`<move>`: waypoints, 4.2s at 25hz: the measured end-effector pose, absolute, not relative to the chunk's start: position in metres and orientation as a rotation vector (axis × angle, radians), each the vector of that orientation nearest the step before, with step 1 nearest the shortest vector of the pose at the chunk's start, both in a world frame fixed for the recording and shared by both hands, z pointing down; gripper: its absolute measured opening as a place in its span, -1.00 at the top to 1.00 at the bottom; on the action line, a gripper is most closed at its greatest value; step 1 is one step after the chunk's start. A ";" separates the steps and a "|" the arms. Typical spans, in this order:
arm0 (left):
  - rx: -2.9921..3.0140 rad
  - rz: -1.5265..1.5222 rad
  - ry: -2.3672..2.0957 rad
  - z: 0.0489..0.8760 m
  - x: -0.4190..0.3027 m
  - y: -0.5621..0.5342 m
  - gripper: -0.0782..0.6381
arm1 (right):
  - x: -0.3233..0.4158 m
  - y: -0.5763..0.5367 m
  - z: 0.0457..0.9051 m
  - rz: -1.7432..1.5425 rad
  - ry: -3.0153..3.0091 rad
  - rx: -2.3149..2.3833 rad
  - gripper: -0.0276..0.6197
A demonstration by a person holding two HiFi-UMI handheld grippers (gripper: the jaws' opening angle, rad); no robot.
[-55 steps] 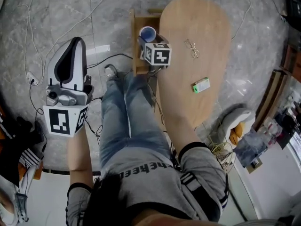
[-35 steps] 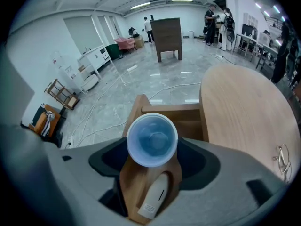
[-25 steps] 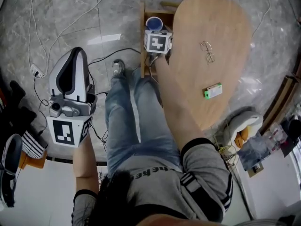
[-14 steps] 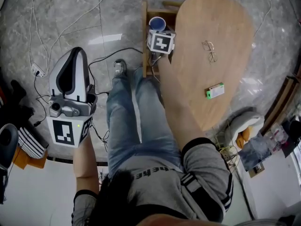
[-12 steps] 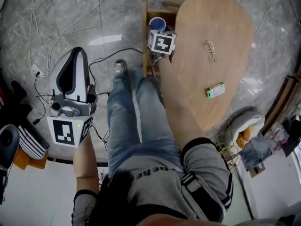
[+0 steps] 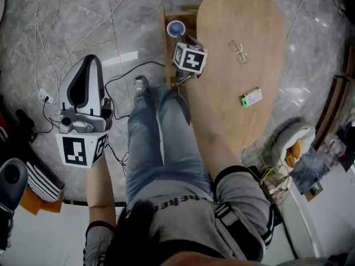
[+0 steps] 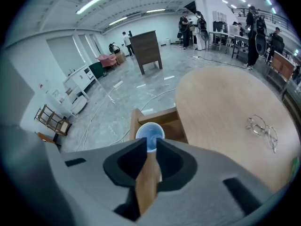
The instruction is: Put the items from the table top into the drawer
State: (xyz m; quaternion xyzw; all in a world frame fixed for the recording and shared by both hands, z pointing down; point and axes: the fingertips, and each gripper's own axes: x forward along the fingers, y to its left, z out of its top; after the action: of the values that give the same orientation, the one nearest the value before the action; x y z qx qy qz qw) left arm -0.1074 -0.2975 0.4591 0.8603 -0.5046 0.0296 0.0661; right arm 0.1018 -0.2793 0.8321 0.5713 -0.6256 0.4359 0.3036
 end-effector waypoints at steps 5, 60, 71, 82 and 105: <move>2.650 0.060 -1.464 0.439 -0.102 -0.290 0.75 | 0.104 -0.261 0.789 1.154 -1.722 1.562 0.91; 2.902 -0.104 -1.127 0.261 -0.073 -0.186 0.75 | 0.115 -0.117 0.367 0.420 -2.069 2.079 0.91; 2.960 -0.216 -1.111 0.231 -0.076 -0.185 0.75 | 0.111 -0.111 0.306 0.232 -2.089 2.146 0.91; 2.985 -0.285 -1.135 0.197 -0.080 -0.190 0.75 | 0.111 -0.114 0.254 0.077 -2.115 2.198 0.91; 2.991 -0.377 -1.183 0.162 -0.087 -0.192 0.75 | 0.103 -0.101 0.200 -0.177 -2.154 2.229 0.90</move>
State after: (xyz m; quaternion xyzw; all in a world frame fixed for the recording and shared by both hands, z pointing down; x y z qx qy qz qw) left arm -0.0870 -0.1917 0.1618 0.9225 -0.3649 -0.1162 -0.0483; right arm 0.1033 -0.1013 0.2001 0.7177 -0.6938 -0.0572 0.0185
